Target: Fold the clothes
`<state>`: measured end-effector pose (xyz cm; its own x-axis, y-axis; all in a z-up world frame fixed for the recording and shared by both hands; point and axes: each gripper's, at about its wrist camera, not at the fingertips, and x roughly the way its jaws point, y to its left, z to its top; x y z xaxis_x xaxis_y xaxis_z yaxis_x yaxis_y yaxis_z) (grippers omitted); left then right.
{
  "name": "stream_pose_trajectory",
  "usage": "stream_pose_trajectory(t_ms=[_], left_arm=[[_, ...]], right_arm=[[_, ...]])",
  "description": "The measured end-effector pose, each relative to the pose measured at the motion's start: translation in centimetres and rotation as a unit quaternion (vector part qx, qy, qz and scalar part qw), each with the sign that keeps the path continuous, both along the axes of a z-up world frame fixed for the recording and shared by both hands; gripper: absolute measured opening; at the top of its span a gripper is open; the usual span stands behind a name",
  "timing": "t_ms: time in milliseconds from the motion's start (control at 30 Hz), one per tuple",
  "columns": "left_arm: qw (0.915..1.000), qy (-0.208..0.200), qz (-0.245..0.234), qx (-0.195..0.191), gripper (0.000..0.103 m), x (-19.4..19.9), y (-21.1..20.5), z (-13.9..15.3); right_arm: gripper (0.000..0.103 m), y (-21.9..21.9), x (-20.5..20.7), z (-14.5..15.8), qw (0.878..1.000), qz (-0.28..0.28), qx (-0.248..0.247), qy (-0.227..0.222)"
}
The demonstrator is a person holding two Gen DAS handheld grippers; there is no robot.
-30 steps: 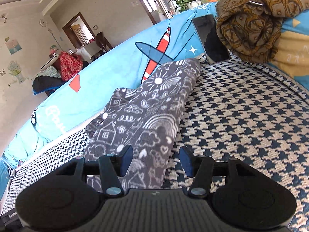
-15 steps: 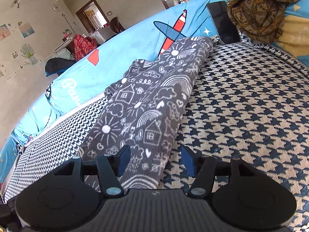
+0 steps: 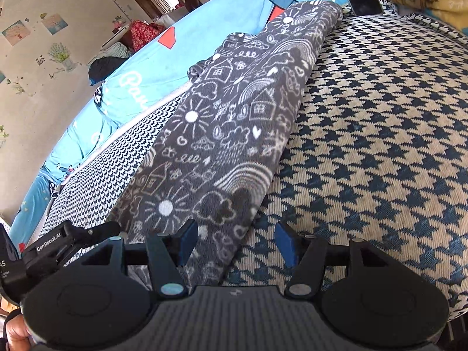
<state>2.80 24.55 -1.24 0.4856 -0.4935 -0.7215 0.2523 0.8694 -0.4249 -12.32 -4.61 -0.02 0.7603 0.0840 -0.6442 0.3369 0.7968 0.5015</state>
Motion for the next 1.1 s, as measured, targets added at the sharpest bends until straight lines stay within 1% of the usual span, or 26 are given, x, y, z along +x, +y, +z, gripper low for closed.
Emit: stream_pose_trajectory(t_ms=[67,233,433,567,667,733,767,800,833,867,900,967,1000,1100], left_arm=[[1.0,0.001,-0.003,-0.003,0.103,-0.3,0.1,0.0],[0.9997,0.008,-0.009,-0.02,0.103,-0.8,0.5,-0.1],[0.9977,0.024,-0.008,-0.062,0.103,-1.0,1.8,-0.3],[0.9962,0.032,-0.003,-0.081,0.103,-0.9,2.2,-0.4],[0.9959,0.033,-0.002,-0.084,0.103,-0.8,2.3,-0.6],[0.9953,0.034,-0.005,-0.09,0.103,-0.8,2.3,-0.6],[0.9948,0.037,-0.008,-0.094,0.103,-0.8,2.3,-0.7],[0.9943,0.039,-0.01,-0.099,0.103,-0.8,2.2,-0.7],[0.9937,0.041,-0.013,-0.103,0.103,-0.8,2.2,-0.8],[0.9931,0.043,-0.015,-0.108,0.103,-0.8,2.2,-0.8],[0.9931,0.044,-0.016,-0.108,0.103,-0.9,2.1,-0.8],[0.9925,0.046,-0.018,-0.112,0.103,-0.9,2.0,-0.9],[0.992,0.048,-0.019,-0.115,0.103,-1.0,1.9,-0.9],[0.9899,0.056,-0.025,-0.128,0.103,-1.0,1.5,-1.0]], right_arm=[[0.058,0.5,-0.3,-0.1,1.0,0.007,0.002,-0.002],[0.058,1.0,-0.8,-1.0,0.998,0.022,0.063,-0.011],[0.058,2.2,-0.5,-2.0,0.992,0.041,0.12,-0.016],[0.061,3.7,0.2,-2.5,0.992,0.05,0.115,-0.019],[0.064,4.4,0.4,-2.7,0.992,0.038,0.115,-0.026],[0.065,4.8,0.5,-2.7,0.992,0.036,0.113,-0.033],[0.062,5.0,0.5,-2.6,0.993,0.035,0.11,-0.034],[0.054,5.2,0.6,-2.6,0.993,0.034,0.105,-0.035],[0.049,5.3,0.8,-2.7,0.994,0.031,0.098,-0.033],[0.037,5.4,1.0,-2.8,0.995,0.028,0.091,-0.03],[0.032,5.3,1.1,-2.8,0.995,0.025,0.093,-0.029],[0.026,4.8,1.3,-3.0,0.992,0.017,0.118,-0.032],[0.023,4.7,1.4,-2.8,0.992,0.015,0.123,-0.035],[0.02,4.5,1.4,-2.5,0.99,0.011,0.133,-0.046]])
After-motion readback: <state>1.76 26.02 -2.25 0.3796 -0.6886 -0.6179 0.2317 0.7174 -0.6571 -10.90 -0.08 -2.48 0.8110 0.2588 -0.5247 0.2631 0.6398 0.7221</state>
